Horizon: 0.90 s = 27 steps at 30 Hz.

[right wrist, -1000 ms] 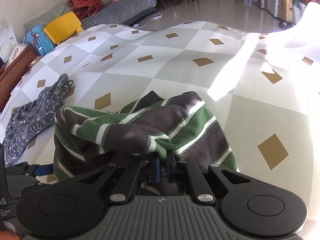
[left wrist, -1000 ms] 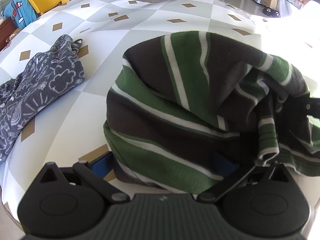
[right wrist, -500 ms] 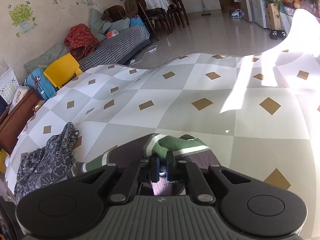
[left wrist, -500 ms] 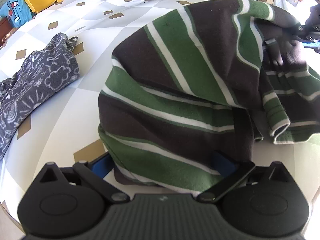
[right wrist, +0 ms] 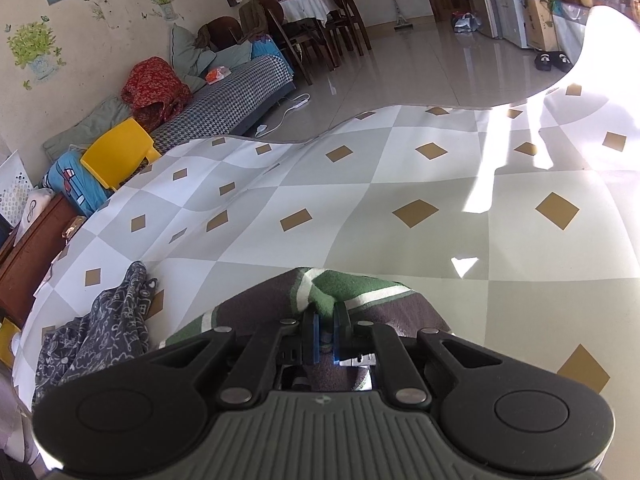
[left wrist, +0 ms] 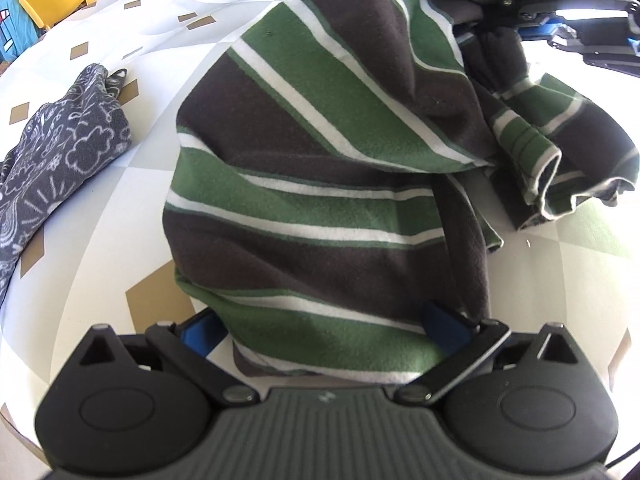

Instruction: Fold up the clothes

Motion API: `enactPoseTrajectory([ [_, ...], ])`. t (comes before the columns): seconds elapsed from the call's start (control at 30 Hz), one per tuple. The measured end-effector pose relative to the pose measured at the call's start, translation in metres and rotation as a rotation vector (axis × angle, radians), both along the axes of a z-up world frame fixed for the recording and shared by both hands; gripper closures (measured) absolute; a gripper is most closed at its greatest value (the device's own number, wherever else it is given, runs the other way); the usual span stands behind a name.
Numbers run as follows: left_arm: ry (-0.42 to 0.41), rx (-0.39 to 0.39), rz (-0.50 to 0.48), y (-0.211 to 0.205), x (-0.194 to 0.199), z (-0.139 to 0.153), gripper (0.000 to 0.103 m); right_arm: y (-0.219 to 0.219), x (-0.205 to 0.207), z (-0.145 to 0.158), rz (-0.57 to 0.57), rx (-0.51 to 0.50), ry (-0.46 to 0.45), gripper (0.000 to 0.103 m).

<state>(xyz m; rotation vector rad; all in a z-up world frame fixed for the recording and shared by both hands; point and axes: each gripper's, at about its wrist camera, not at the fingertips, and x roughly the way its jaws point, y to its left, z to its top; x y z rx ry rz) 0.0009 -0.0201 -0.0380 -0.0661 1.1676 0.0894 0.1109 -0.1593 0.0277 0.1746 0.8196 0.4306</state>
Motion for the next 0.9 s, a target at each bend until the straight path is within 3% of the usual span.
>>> enactPoseTrajectory([
  [0.27,-0.001,-0.042,0.018,0.005,0.001,0.008,0.0,0.007,0.002,-0.016,0.023,-0.036,0.077,0.091],
  [0.4,-0.083,0.0,0.042,0.007,0.0,0.025,0.0,-0.003,0.0,-0.008,0.011,-0.011,0.074,0.074],
  [0.5,-0.131,0.021,0.066,0.013,0.003,0.035,0.0,-0.014,-0.002,-0.001,0.004,0.005,0.073,0.068],
  [0.67,-0.169,0.08,0.053,0.012,0.009,0.053,0.0,-0.029,-0.007,0.008,0.014,0.025,0.075,0.064],
  [0.9,-0.172,0.081,0.007,0.002,0.024,0.073,0.0,-0.042,-0.017,0.018,0.046,0.003,0.065,0.06],
])
